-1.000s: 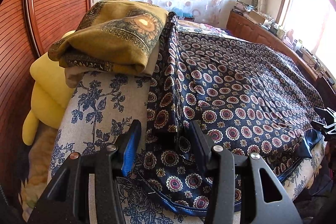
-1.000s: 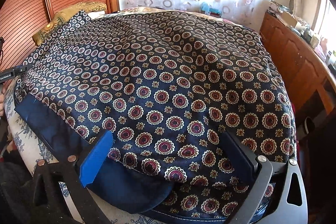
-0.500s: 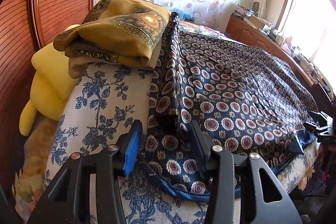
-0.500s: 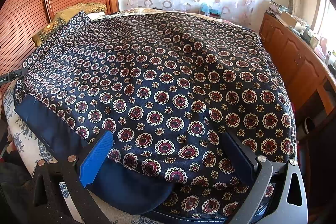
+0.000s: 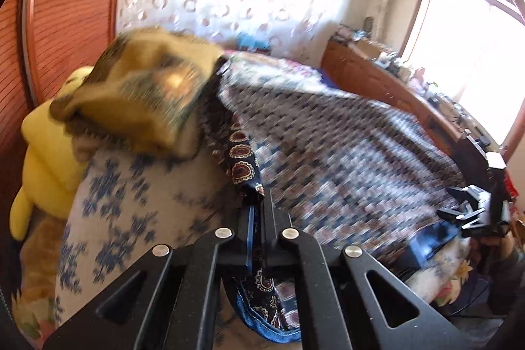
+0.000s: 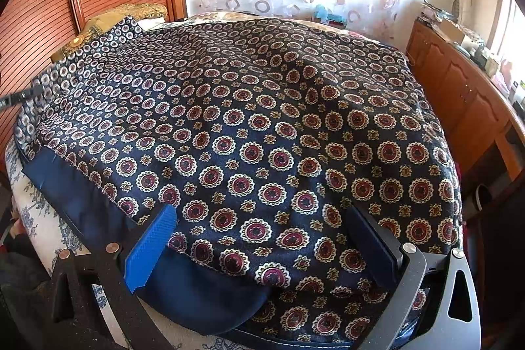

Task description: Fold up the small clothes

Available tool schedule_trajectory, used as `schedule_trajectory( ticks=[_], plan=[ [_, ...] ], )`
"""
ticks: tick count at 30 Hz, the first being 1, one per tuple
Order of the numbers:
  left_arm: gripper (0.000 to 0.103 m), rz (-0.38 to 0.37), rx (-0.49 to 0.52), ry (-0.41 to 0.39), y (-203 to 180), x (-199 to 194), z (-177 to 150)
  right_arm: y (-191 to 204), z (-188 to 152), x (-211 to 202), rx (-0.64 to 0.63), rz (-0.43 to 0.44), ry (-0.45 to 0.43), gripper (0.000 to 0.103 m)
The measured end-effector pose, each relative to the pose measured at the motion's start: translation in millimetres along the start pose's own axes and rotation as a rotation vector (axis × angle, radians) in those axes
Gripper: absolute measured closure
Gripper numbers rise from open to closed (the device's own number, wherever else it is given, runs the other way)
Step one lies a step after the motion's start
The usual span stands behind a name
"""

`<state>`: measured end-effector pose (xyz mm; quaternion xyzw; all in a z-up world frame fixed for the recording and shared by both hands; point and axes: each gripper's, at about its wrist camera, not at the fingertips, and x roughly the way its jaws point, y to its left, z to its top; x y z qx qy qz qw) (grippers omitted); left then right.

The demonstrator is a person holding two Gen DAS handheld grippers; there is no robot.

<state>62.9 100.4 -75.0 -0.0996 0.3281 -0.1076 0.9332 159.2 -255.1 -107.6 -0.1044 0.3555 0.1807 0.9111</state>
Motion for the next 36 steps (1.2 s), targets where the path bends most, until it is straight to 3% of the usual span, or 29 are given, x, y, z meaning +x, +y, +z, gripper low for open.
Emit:
schedule_trajectory(
  ticks=[3, 7, 10, 15, 19, 26, 28, 30, 34, 36],
  plan=[
    [0.100, -0.031, 0.029, -0.033, -16.7, -3.3, 18.0, -3.6, 0.6, -5.4, 0.011, -0.016, -0.030, 0.002],
    [0.100, -0.104, 0.081, -0.064, -54.9, -0.9, 47.2, -12.9, -2.9, -20.4, 0.039, -0.004, -0.077, 0.018],
    [0.100, -0.178, 0.119, -0.070, -92.3, 10.2, 70.5, -22.6, -7.0, -34.4, 0.052, -0.014, -0.105, 0.023],
    [0.100, -0.269, 0.208, -0.109, -166.1, 24.4, 106.1, -40.6, -15.9, -62.6, 0.088, -0.044, -0.156, 0.025],
    [0.100, -0.341, 0.289, -0.095, -221.6, 32.7, 119.3, -51.5, -22.9, -80.4, 0.087, -0.062, -0.180, 0.029],
    [0.099, -0.390, 0.376, -0.048, -272.1, 39.0, 122.8, -65.8, -36.8, -101.8, 0.125, -0.083, -0.214, 0.030],
    [0.086, -0.366, 0.391, -0.024, -273.5, 46.3, 119.5, -67.7, -40.5, -104.2, 0.135, -0.080, -0.213, 0.030],
    [0.064, -0.364, 0.393, -0.029, -269.9, 47.0, 117.4, -70.8, -43.6, -104.1, 0.143, -0.079, -0.208, 0.030],
    [0.047, -0.323, 0.400, -0.016, -253.4, 51.3, 111.1, -70.6, -42.7, -100.3, 0.148, -0.085, -0.205, 0.030],
    [0.033, -0.298, 0.397, -0.015, -241.8, 51.4, 106.0, -68.9, -41.1, -97.9, 0.149, -0.082, -0.203, 0.030]
  ],
)
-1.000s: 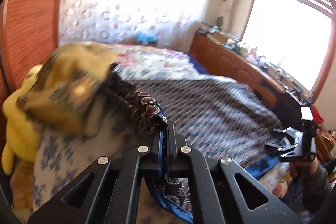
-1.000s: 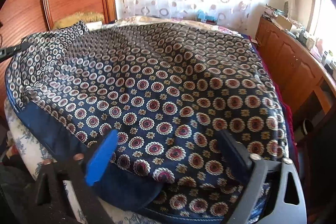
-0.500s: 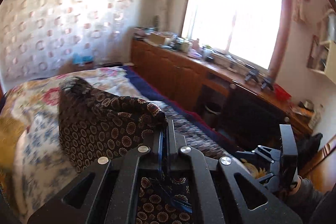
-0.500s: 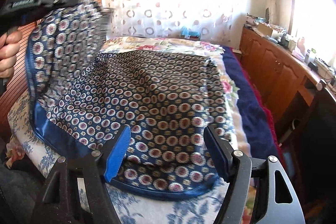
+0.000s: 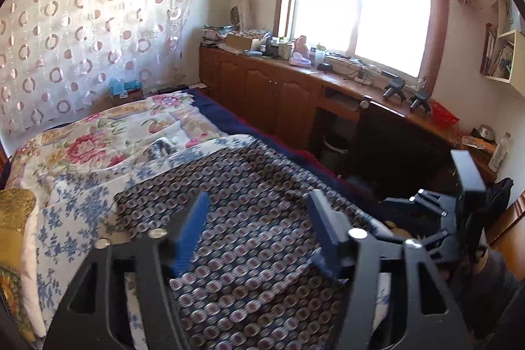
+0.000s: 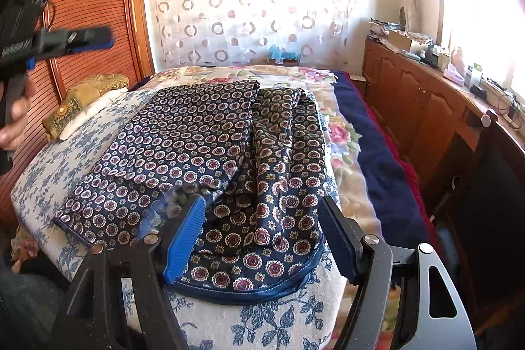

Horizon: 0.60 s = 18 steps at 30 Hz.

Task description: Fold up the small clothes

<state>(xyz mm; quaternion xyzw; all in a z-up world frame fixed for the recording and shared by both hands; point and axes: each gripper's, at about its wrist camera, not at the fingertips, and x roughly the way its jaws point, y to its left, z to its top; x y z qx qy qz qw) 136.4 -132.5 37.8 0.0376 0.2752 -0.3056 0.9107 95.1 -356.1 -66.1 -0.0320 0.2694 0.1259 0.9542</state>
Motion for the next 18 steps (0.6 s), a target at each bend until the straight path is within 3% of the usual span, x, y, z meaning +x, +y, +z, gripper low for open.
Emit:
schedule_trajectory(
  ticks=[8, 10, 13, 18],
  plan=[
    [0.030, 0.112, -0.080, 0.028, 41.5, -16.9, -45.7, 6.1, 12.6, 22.4, -0.013, 0.041, 0.006, 0.030],
    [0.030, 0.138, -0.091, 0.030, 49.2, -19.5, -54.4, 7.4, 16.1, 29.6, -0.015, 0.058, 0.018, 0.042],
    [0.030, 0.155, -0.108, 0.035, 57.1, -23.2, -67.5, 12.5, 21.6, 41.3, -0.024, 0.072, 0.036, 0.051],
    [0.030, 0.168, -0.106, 0.047, 59.7, -21.8, -85.9, 14.1, 30.8, 64.3, -0.012, 0.086, 0.076, 0.051]
  ],
)
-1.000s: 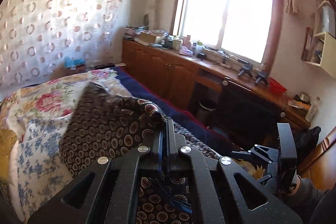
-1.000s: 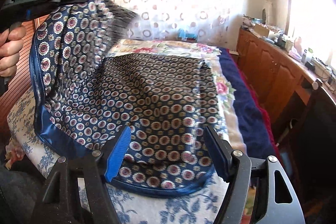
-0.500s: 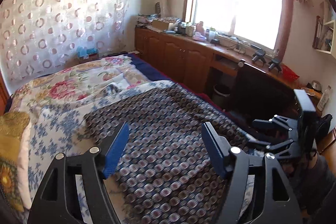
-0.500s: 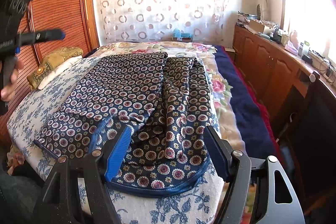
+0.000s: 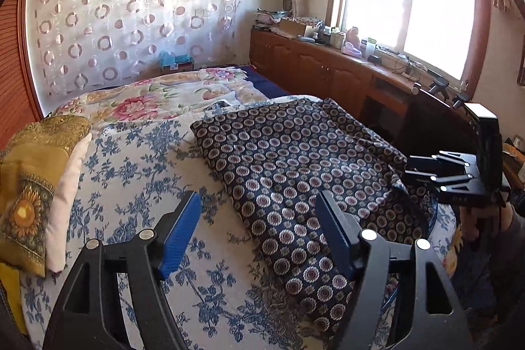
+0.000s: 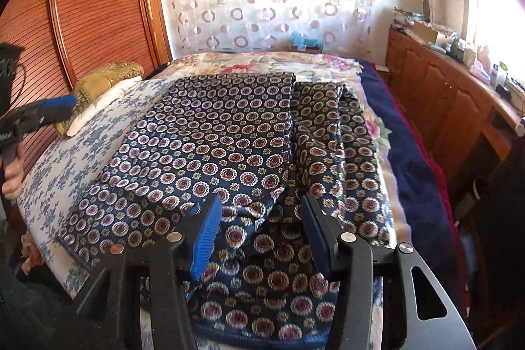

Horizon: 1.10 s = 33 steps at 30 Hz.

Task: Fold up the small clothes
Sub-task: 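Grasp the folded robe edge with the right gripper and fold it lengthwise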

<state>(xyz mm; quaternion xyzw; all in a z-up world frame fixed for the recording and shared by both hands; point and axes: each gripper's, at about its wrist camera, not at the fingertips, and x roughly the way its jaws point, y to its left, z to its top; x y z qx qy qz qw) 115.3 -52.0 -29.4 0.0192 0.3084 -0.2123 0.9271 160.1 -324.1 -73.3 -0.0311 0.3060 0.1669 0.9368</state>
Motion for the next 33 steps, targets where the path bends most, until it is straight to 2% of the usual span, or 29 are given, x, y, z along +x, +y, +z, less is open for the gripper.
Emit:
schedule_trajectory(
  ticks=[7, 12, 20, 21, 24, 25, 33],
  plan=[
    [0.030, -0.029, -0.025, 0.024, -1.1, 9.0, -17.0, -20.4, 18.3, 22.5, 0.078, 0.011, 0.055, 0.051],
    [0.030, -0.036, -0.026, 0.046, -5.6, 16.2, -24.8, -22.6, 25.1, 38.9, 0.085, -0.001, 0.088, 0.051],
    [0.030, -0.051, -0.026, 0.075, -11.9, 23.7, -34.0, -11.4, 27.0, 54.4, 0.024, -0.022, 0.127, 0.051],
    [0.030, -0.052, -0.028, 0.078, -12.3, 24.8, -34.3, -10.9, 28.1, 55.4, 0.023, -0.019, 0.127, 0.055],
    [0.030, -0.055, -0.029, 0.081, -13.7, 25.9, -35.4, -7.5, 32.1, 55.8, 0.009, -0.005, 0.123, 0.089],
    [0.030, -0.055, -0.028, 0.081, -14.2, 25.8, -35.8, -5.4, 32.4, 55.0, -0.003, -0.007, 0.117, 0.097],
    [0.030, -0.054, -0.031, 0.083, -14.5, 25.3, -37.2, 7.9, 40.4, 9.3, -0.078, -0.050, -0.055, 0.099]
  ],
)
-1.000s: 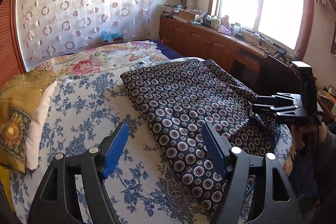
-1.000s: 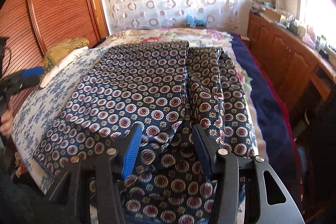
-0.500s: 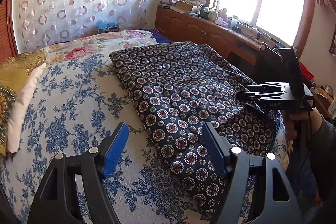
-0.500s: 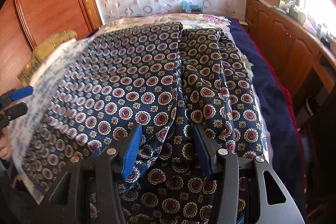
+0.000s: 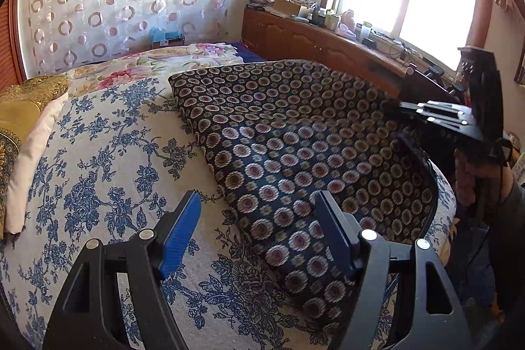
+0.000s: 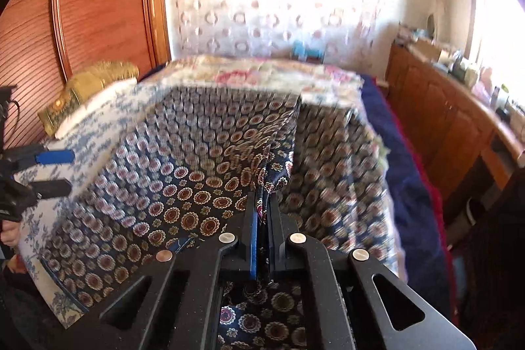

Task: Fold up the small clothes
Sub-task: 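Grasp the folded robe edge with the right gripper and fold it lengthwise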

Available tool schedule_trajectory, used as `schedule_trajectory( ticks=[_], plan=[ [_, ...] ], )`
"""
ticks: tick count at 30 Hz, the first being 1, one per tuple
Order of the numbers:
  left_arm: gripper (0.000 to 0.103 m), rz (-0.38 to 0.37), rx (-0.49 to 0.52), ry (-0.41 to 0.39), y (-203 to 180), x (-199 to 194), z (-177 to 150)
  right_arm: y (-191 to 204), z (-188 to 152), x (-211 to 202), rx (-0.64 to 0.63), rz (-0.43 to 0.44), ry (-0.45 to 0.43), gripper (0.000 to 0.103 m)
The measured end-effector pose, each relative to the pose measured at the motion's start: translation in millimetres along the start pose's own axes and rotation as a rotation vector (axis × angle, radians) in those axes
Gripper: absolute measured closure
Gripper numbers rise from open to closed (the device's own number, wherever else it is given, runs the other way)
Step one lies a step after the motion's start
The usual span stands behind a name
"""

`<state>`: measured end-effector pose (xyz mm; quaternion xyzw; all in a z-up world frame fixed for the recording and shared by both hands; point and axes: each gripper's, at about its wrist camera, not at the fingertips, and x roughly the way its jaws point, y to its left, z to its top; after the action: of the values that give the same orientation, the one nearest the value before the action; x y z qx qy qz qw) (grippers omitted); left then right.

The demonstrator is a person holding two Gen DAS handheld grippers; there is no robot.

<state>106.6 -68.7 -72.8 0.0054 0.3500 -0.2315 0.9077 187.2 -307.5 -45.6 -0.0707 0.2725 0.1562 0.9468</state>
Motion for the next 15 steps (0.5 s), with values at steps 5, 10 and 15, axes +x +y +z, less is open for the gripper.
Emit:
schedule_trajectory(
  ticks=[5, 10, 15],
  plan=[
    [0.030, -0.006, 0.008, 0.006, -3.5, 2.1, -0.7, -19.4, -0.7, -17.5, -0.014, -0.077, -0.012, 0.099],
    [0.030, -0.009, 0.015, 0.011, -7.3, 5.0, -0.4, -43.3, -9.9, -24.4, 0.040, -0.122, 0.007, 0.099],
    [0.030, -0.013, 0.021, 0.009, -10.5, 5.7, 0.4, -45.3, -14.4, -14.3, 0.070, -0.142, 0.048, 0.099]
  ],
)
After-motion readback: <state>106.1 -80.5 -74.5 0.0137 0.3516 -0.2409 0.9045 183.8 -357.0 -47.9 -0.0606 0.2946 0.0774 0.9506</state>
